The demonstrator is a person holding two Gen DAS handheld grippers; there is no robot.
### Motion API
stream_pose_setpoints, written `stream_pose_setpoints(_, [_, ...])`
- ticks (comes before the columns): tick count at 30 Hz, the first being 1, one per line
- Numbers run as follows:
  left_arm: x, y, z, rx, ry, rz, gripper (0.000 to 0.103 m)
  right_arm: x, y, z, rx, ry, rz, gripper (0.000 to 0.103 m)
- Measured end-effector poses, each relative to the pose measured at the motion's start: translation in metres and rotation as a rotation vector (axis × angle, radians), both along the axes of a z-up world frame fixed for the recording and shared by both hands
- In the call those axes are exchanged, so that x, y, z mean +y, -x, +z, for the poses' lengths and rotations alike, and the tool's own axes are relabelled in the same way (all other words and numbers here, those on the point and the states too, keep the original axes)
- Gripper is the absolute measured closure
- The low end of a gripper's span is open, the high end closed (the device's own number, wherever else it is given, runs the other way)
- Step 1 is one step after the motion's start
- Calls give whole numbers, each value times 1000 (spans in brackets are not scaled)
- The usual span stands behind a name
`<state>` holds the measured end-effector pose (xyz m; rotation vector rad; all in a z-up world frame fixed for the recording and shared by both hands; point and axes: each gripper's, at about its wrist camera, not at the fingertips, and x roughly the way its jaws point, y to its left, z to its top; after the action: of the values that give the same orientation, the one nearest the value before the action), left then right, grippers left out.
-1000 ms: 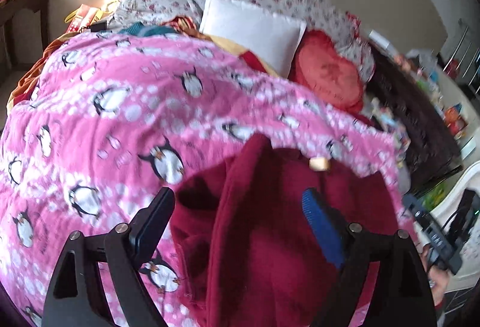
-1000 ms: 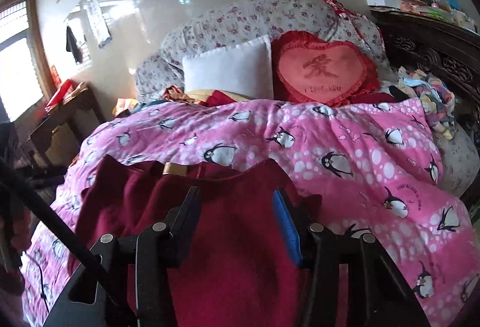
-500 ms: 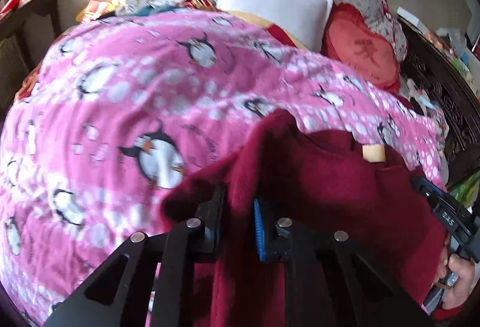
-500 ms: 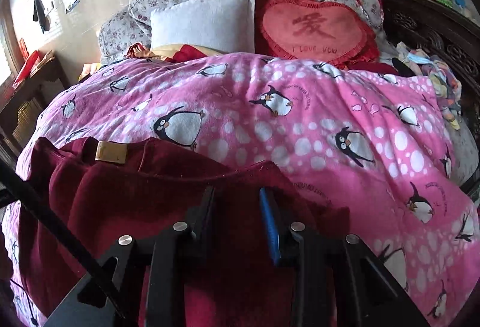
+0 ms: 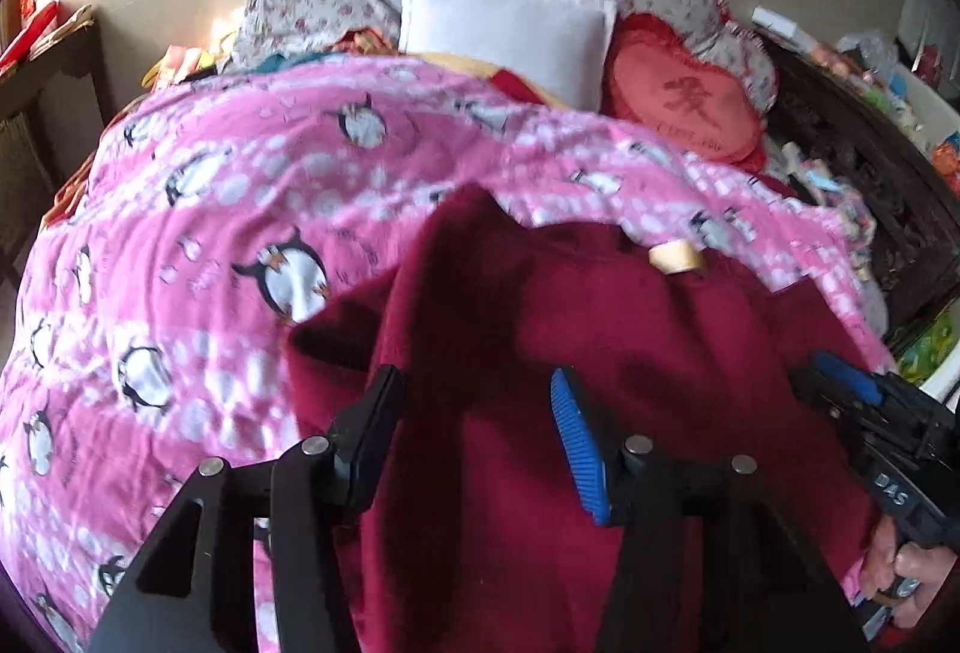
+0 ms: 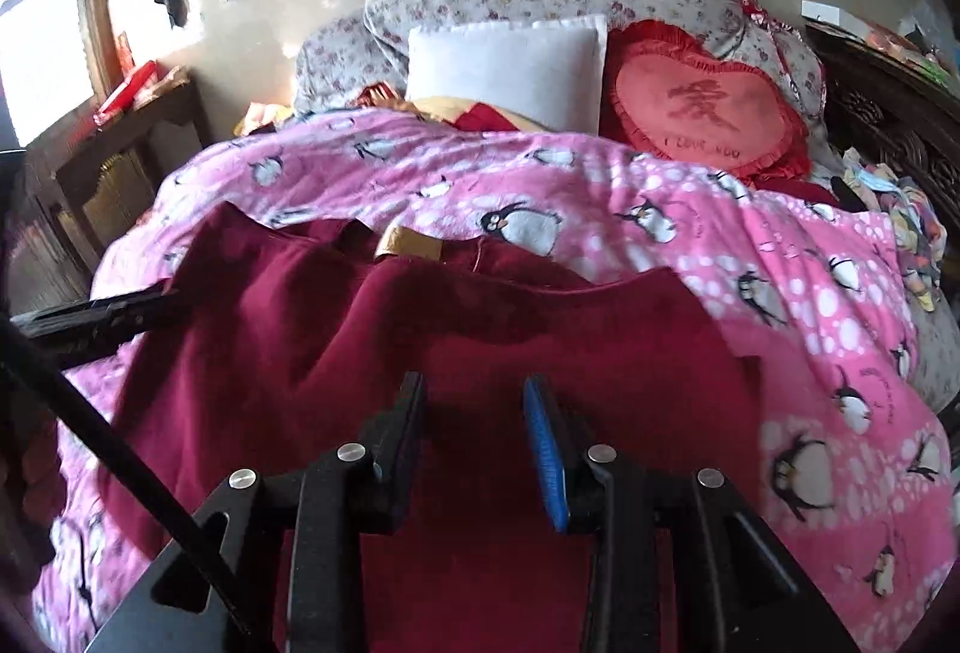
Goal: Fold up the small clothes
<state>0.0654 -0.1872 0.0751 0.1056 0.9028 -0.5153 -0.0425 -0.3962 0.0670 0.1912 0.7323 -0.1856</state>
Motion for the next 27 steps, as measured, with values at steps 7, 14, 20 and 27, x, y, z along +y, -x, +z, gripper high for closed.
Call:
stream_pose_setpoints(7, [-8, 4, -16, -43, -69, 13, 47, 1, -9, -2, -12, 20, -45, 66])
stream_pose_setpoints(14, [0, 31, -6, -85, -55, 25, 37, 16, 25, -9, -2, 0, -10, 58])
stream_pose_setpoints(20, [18, 67, 8, -140, -57, 46, 30, 29, 43, 7, -40, -13, -20, 48])
stream_pose_setpoints(27, [38, 110, 21, -194, -56, 59, 22, 61, 86, 18, -72, -7, -49, 38])
